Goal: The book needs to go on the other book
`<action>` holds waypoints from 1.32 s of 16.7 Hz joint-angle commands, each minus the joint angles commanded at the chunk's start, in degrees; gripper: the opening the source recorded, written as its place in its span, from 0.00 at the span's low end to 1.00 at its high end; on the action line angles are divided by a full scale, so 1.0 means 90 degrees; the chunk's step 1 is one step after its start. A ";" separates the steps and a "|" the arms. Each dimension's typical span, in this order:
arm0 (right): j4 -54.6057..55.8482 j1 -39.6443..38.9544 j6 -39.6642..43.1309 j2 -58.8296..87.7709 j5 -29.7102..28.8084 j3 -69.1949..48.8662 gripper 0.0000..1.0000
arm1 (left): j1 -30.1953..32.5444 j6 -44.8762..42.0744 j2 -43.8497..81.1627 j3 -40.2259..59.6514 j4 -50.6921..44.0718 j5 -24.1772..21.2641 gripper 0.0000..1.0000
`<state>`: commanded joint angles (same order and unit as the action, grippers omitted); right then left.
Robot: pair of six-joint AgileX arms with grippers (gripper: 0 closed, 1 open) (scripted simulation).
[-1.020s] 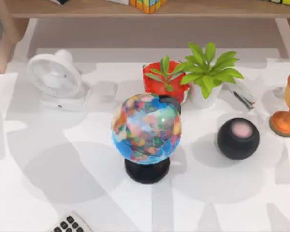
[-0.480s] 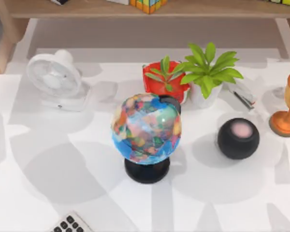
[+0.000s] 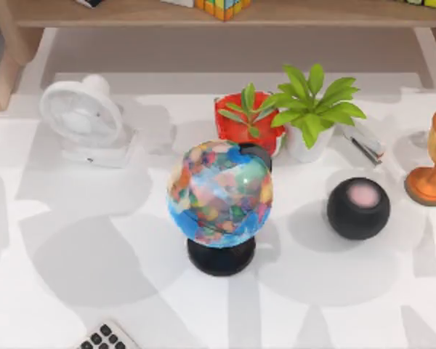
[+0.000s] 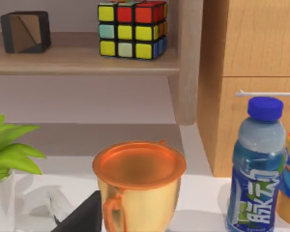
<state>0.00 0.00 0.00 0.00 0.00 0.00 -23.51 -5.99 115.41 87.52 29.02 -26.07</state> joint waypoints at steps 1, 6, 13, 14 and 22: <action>0.0000 0.0000 0.0000 0.0000 0.0000 0.0000 1.00 | -0.0097 -0.0325 -0.0183 -0.0049 -0.0024 -0.0074 0.00; 0.0000 0.0000 0.0000 0.0000 0.0000 0.0000 1.00 | -0.0789 -0.2943 -0.1212 -0.0380 -0.0152 -0.0515 0.00; 0.0000 0.0000 0.0000 0.0000 0.0000 0.0000 1.00 | -0.1810 -0.7724 -0.2115 -0.1560 -0.0451 -0.1072 0.00; 0.0000 0.0000 0.0000 0.0000 0.0000 0.0000 1.00 | -0.1919 -0.8298 -0.2165 -0.1813 -0.0507 -0.1123 0.00; 0.0000 0.0000 0.0000 0.0000 0.0000 0.0000 1.00 | -0.2228 -1.1443 -0.1846 -0.3917 -0.0901 -0.1299 0.00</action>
<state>0.00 0.00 0.00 0.00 0.00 0.00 -43.56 -108.97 98.80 52.26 20.91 -37.77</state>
